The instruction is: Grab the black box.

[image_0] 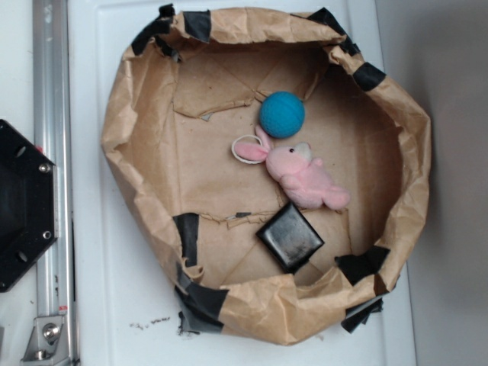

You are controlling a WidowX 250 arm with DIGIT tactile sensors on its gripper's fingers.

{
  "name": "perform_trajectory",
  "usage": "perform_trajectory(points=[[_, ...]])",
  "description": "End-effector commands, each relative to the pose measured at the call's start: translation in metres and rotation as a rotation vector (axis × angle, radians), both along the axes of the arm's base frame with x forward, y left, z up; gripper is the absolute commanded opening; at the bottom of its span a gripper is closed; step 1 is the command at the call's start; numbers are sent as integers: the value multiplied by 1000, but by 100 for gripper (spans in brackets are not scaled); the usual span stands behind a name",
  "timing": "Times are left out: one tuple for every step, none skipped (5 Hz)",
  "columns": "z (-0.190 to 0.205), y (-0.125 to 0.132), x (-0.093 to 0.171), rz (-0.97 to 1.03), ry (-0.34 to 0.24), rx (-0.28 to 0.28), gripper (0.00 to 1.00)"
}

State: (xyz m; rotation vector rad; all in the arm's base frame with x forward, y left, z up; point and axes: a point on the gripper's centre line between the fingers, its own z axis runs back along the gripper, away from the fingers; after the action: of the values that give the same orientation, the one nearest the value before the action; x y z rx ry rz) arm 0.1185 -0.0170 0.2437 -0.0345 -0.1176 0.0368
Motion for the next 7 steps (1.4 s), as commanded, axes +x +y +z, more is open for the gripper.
perform_trajectory(points=[[0,0,0,0,0,0,100],[-17,-1,50,-48,-18,154,100],[-27,-7,100,-121,-17,179,100],[-70,-13,147,-335,-27,203,100],[-104,1,174,-483,-23,179,100],[-132,14,175,-632,-52,210,100],[-140,4,142,-796,-148,257,100]])
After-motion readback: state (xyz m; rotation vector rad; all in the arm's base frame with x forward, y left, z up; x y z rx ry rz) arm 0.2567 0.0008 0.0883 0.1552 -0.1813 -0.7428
